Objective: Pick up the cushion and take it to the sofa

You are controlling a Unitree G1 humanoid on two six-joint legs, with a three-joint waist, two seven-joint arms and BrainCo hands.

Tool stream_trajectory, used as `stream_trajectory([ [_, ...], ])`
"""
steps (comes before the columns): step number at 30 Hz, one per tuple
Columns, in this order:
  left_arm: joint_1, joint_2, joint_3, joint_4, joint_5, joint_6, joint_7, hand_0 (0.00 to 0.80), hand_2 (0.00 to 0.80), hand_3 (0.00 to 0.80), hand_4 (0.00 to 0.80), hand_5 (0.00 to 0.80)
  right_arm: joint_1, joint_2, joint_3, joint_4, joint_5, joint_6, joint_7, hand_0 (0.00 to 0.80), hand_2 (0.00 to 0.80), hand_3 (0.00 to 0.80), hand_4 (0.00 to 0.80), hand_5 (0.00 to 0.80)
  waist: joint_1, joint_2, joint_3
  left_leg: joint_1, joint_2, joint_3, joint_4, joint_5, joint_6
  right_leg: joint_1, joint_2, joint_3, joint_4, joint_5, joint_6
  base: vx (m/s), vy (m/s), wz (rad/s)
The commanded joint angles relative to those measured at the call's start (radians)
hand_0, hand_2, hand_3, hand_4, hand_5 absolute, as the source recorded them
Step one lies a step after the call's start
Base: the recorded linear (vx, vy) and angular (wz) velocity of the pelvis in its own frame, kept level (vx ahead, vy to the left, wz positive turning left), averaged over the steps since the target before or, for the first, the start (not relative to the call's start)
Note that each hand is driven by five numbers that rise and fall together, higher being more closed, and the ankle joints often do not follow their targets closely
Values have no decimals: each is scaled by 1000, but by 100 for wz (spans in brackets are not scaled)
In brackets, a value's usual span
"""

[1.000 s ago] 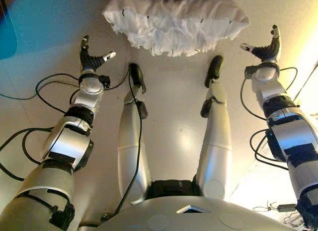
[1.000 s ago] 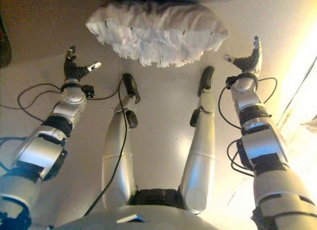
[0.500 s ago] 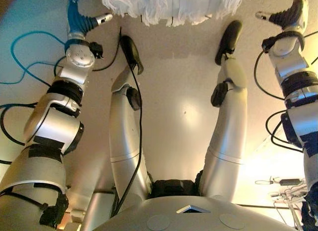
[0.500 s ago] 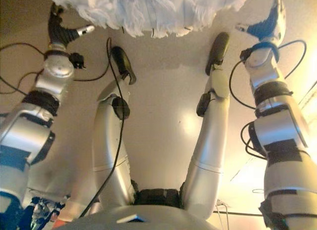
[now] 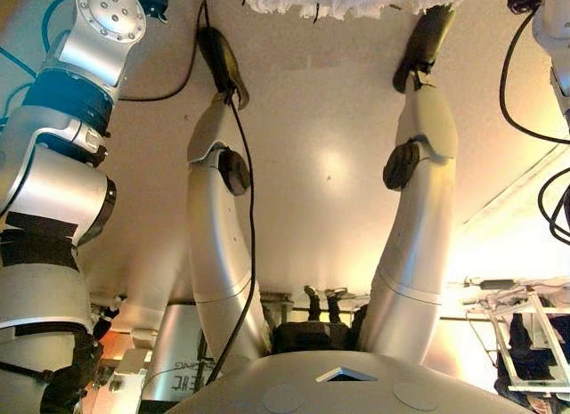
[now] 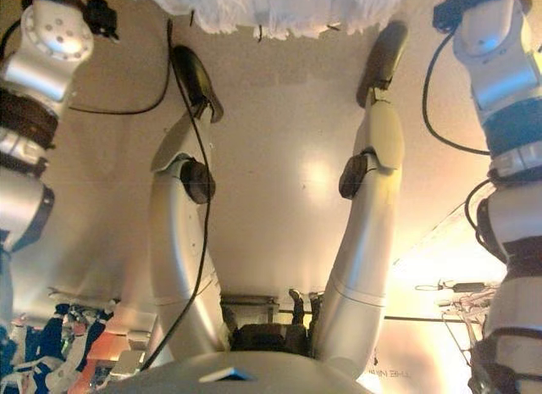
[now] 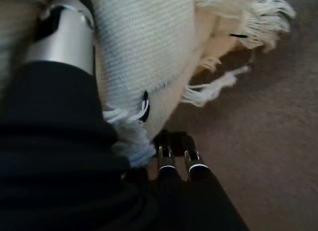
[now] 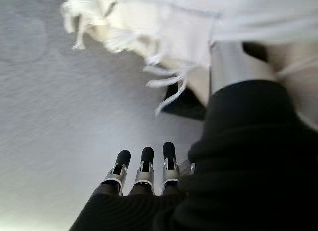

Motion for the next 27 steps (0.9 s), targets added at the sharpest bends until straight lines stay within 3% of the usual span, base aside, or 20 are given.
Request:
stream_trajectory([
  [1, -72, -32, 13, -83, 43, -134, 2, 0, 0, 0, 0, 0, -56, 12, 61, -36, 26, -107, 1, 0, 0, 0, 0, 0, -34, 16, -7, 32, 7, -3, -121, -2, 22, 13, 23, 38, 47, -85, -6, 10, 1, 7],
  [6, -112, -88, -12, -123, 9, -142, -76, 0, 0, 0, 0, 0, -136, 84, 90, -22, 103, -110, 139, 0, 0, 0, 0, 0, -28, 18, -7, 32, -5, -4, -145, 6, 15, 13, 24, 43, 18, -75, 0, 6, -8, 7],
  [7, -112, -98, -15, -131, -23, -144, -119, 78, 78, 78, 78, 78, -142, 96, 95, -26, 146, -106, 196, 0, 0, 0, 0, 0, -28, 18, -7, 32, -5, -4, -143, 2, 12, 13, 24, 45, 18, -79, 2, 13, -7, 16],
  [9, -114, -109, -17, -143, -98, -145, -180, 772, 772, 772, 772, 772, -151, 112, 103, -31, 219, -101, 293, 0, 0, 0, 0, 0, -26, 20, -7, 32, -8, -5, -155, 10, 10, 13, 24, 45, 5, -72, 2, 8, -3, 13],
  [10, -110, -111, -16, -144, -134, -151, -212, 800, 800, 800, 800, 800, -151, 116, 105, -33, 259, -101, 333, 0, 0, 0, 0, 0, -26, 21, -7, 32, -7, -5, -157, 12, 9, 13, 23, 44, 3, -70, 2, 9, -4, 7],
  [11, -99, -116, -12, -152, -192, -147, -266, 800, 800, 800, 800, 800, -142, 123, 102, -42, 351, -107, 396, 524, 524, 524, 524, 524, -26, 19, -7, 32, -6, -2, -157, 13, 6, 13, 21, 44, 3, -70, 2, 10, -4, 6],
  [12, -93, -119, -10, -158, -210, -143, -288, 800, 800, 800, 800, 800, -136, 130, 95, -54, 401, -105, 423, 800, 800, 800, 800, 800, -27, 18, -7, 32, -7, -2, -159, 14, 4, 13, 21, 44, 0, -69, 3, 9, -6, 6],
  [16, -55, -138, 4, -182, -339, -147, -378, 800, 800, 800, 800, 800, -110, 151, 67, -80, 483, -120, 501, 800, 800, 800, 800, 800, -29, 17, -7, 32, -10, -6, -166, 22, -2, 13, 25, 45, -9, -64, 5, 2, -1, 4],
  [22, 24, -196, 56, -261, -393, -194, -468, 800, 800, 800, 800, 800, -54, 188, 4, -135, 473, -143, 476, 800, 800, 800, 800, 800, -25, 21, -7, 35, -17, -15, -170, 32, -6, 20, 22, 44, -21, -58, 8, -27, -3, 5],
  [27, 128, -253, 116, -328, -464, -202, -514, 800, 800, 800, 800, 800, 47, 209, -55, -201, 421, -156, 442, 800, 800, 800, 800, 800, -16, 5, -7, 130, -25, -31, -217, 65, -5, 127, 16, 21, -59, -50, 9, -18, -20, 0],
])
